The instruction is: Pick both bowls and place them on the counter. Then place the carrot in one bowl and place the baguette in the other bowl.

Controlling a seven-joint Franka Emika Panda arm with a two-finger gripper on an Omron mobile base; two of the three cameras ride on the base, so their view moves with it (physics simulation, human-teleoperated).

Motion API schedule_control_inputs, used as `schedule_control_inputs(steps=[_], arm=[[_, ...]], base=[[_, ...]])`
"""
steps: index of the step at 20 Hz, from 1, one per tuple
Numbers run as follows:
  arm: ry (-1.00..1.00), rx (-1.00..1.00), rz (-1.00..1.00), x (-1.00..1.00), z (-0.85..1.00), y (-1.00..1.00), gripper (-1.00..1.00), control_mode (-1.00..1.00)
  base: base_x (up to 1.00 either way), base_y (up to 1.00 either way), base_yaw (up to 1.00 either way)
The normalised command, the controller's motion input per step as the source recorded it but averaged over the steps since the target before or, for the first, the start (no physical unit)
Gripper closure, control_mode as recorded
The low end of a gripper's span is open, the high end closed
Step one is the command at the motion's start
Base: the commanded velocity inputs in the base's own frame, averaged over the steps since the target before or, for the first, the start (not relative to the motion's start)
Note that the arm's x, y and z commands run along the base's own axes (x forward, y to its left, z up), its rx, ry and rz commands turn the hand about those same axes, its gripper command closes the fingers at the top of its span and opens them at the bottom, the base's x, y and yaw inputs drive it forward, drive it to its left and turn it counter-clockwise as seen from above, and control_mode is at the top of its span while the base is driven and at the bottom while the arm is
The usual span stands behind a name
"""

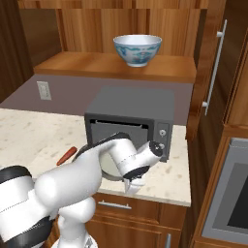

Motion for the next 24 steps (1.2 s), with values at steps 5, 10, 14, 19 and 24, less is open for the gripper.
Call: schedule_control_inputs(steps=[5,10,14,19,24], arm=[[0.00,0.00,0.00,-0.08,0.00,-0.35,1.00,-1.00],[0.00,0.00,0.00,-0.14,0.09,-0.35,1.00,-1.00],[0.00,0.00,0.00,-0.14,0.09,-0.39,1.00,-1.00],[0.00,-0.02,-0.02,-0.08,0.08,-0.33,1.00,-1.00],[-0.01,-0.06,-0.09,-0.01,0.05,-0.28,1.00,-1.00]], base=[[0.00,0.00,0.00],[0.00,0.00,0.00],[0.00,0.00,0.00],[0.00,0.00,0.00],[0.00,0.00,0.00]])
